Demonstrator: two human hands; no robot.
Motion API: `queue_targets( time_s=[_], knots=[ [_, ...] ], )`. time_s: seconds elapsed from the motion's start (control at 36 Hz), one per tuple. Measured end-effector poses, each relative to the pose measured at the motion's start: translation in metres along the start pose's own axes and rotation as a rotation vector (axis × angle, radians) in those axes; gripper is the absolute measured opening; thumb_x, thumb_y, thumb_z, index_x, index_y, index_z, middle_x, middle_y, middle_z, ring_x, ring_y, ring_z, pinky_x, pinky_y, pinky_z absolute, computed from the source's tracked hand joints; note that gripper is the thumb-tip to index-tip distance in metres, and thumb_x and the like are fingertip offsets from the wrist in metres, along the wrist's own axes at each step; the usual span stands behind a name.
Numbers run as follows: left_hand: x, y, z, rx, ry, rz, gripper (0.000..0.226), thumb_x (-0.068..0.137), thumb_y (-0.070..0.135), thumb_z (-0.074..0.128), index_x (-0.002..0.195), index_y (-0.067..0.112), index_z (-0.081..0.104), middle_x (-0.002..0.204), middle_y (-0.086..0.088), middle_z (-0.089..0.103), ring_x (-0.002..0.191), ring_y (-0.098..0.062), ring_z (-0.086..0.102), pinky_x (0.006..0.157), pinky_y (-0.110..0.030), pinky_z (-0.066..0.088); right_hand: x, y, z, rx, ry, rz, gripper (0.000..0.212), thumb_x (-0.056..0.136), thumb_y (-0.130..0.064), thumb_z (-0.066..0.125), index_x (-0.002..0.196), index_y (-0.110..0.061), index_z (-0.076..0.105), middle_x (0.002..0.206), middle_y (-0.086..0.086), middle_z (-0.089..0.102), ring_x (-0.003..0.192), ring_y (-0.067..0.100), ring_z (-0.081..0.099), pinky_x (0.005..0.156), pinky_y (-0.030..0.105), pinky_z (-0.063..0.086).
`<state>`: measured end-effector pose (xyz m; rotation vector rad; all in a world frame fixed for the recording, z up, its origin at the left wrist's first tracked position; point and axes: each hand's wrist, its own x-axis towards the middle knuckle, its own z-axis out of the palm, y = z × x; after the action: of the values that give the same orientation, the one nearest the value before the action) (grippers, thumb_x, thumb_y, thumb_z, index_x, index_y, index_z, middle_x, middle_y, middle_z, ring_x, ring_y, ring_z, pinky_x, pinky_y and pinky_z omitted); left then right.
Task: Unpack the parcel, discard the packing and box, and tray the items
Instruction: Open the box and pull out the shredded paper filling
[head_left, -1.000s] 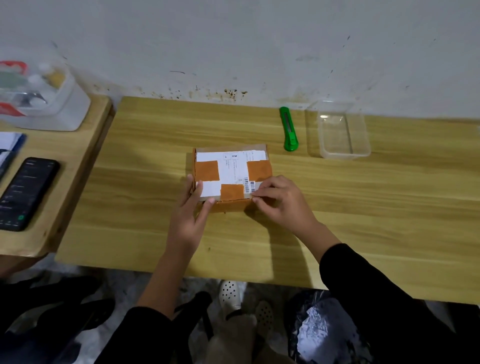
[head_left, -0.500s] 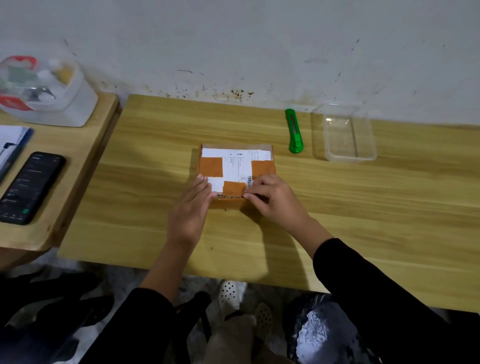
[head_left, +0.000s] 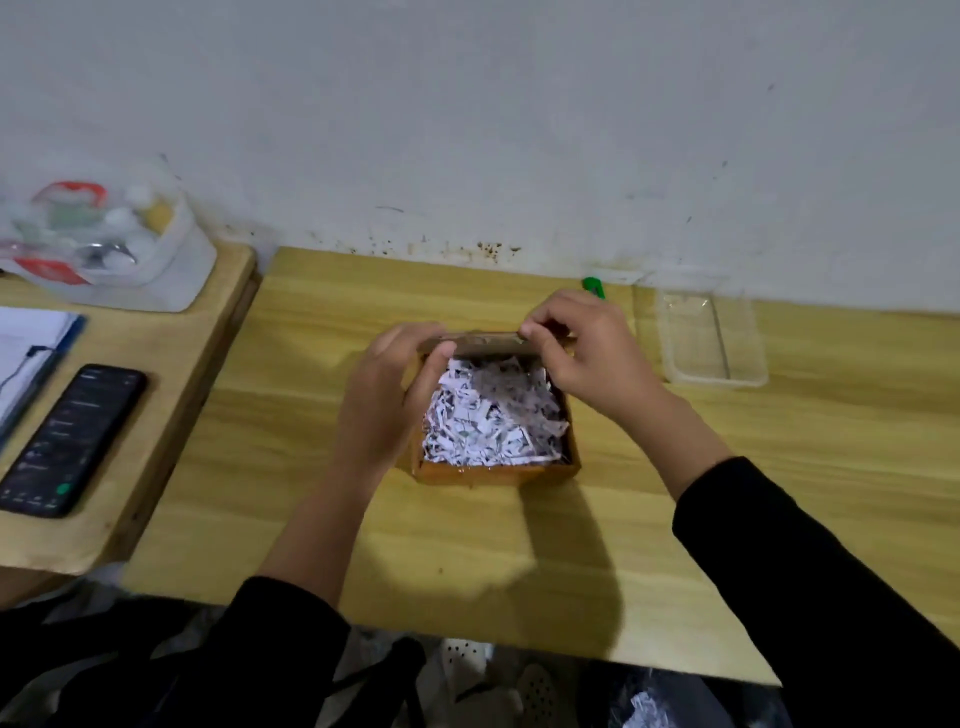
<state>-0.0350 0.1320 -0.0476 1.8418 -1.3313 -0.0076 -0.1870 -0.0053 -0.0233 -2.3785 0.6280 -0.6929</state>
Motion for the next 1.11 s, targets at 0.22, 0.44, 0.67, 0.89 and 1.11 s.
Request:
queue_targets(
  time_s=[0.22,0.44,0.67,0.89,1.11],
  knots=[
    [0.059,-0.035,0.015,-0.122,-0.095,0.003,0.05,0.093,0.008,0.053,0.14,0.009,0.037,0.127,0.004,0.047,0.107,0.002,0.048,0.091,-0.012,0.043,0.058,0.035,0.006,0.002,0.223,0.044,0.018,0.087,-0.022,0.062,0.096,-0.008,0.069,0.088,0.006,0.067,0.082,0.007,0.055,0.077,0.013,0.043],
    [0.07,-0.057,0.039,-0.11,-0.346,-0.235,0.078,0.093,0.022,0.052,0.149,0.02,-0.002,0.151,-0.011,0.028,0.13,-0.02,0.038,0.104,-0.039,0.04,0.03,0.078,0.033,0.053,0.163,0.327,0.053,0.086,-0.016,0.063,0.136,-0.018,0.044,0.116,-0.001,0.054,0.089,0.013,0.06,0.077,0.022,0.052],
    [0.058,-0.054,0.051,-0.081,-0.517,-0.387,0.063,0.096,0.03,0.044,0.148,0.02,0.01,0.158,0.005,0.005,0.144,-0.013,0.012,0.114,-0.027,0.014,0.006,0.086,0.044,0.052,0.197,0.462,0.042,0.084,-0.012,0.065,0.124,-0.002,0.055,0.119,0.014,0.06,0.09,0.016,0.061,0.08,0.014,0.048],
    [0.05,-0.037,0.043,0.068,-0.516,-0.264,0.06,0.095,0.031,0.047,0.147,0.015,0.022,0.158,0.006,0.007,0.144,-0.014,0.008,0.113,-0.028,0.012,-0.004,0.063,0.028,-0.093,0.073,0.493,0.047,0.088,-0.025,0.06,0.13,-0.005,0.049,0.13,0.014,0.051,0.119,0.026,0.048,0.105,0.034,0.038],
    [0.013,-0.007,0.013,0.225,-0.718,-0.017,0.068,0.09,0.04,0.054,0.147,0.019,0.024,0.152,0.003,0.027,0.137,-0.011,0.025,0.108,-0.023,0.024,-0.037,0.022,0.011,-0.212,-0.06,0.353,0.062,0.085,-0.03,0.063,0.136,-0.005,0.038,0.145,0.014,0.03,0.135,0.024,0.031,0.107,0.023,0.024]
  ],
)
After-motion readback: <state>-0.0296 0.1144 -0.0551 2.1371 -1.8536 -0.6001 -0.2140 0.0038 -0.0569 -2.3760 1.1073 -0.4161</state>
